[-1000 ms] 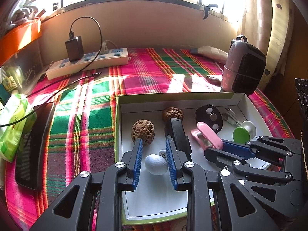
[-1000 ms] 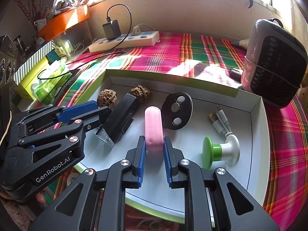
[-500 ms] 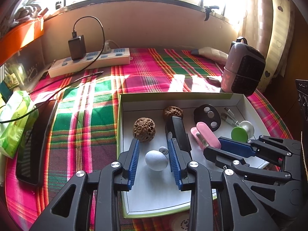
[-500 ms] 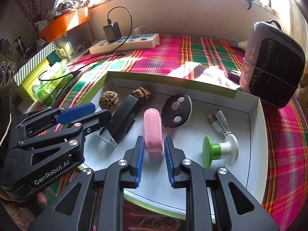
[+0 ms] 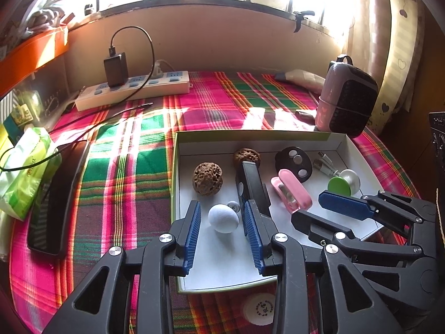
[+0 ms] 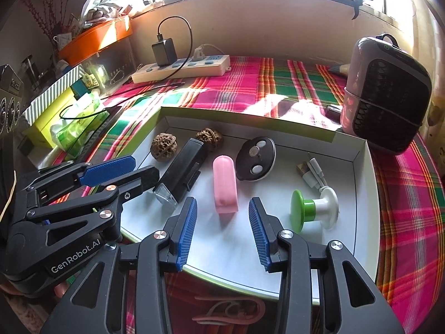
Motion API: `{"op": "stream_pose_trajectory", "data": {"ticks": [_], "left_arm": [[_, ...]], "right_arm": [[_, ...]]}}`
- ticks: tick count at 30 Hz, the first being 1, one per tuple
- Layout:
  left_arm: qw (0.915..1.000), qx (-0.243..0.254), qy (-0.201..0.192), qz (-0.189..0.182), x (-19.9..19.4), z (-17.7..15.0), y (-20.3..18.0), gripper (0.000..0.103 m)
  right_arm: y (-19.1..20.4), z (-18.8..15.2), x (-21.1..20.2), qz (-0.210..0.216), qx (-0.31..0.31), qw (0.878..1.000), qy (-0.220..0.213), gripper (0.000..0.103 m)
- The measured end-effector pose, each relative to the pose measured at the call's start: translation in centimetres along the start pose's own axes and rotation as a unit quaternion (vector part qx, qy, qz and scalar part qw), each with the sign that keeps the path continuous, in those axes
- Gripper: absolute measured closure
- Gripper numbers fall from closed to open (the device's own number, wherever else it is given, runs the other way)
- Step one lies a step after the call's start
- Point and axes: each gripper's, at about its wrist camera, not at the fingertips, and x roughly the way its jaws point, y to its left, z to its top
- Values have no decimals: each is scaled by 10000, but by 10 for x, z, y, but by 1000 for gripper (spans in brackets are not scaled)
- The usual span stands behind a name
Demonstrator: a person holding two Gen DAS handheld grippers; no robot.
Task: Organize objects
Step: 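Open both grippers to release the egg and pink clip in the box, then withdraw both grippers up from the box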
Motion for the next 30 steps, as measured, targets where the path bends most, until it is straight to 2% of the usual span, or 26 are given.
{"op": "stream_pose_trajectory", "data": {"ticks": [20, 23, 30], "left_arm": [[9998, -106, -138, 127, -28, -20, 2, 71], [9997, -118, -145, 144, -33, -25, 2, 71], [9994, 19, -236, 243, -45, -33, -3, 70]], "right_arm": [[4, -17, -23, -174, 104, 9996, -185, 60], [3, -19, -28, -195, 174, 9994, -230, 57], [3, -26, -39, -229, 213, 9989, -337, 55]]}}
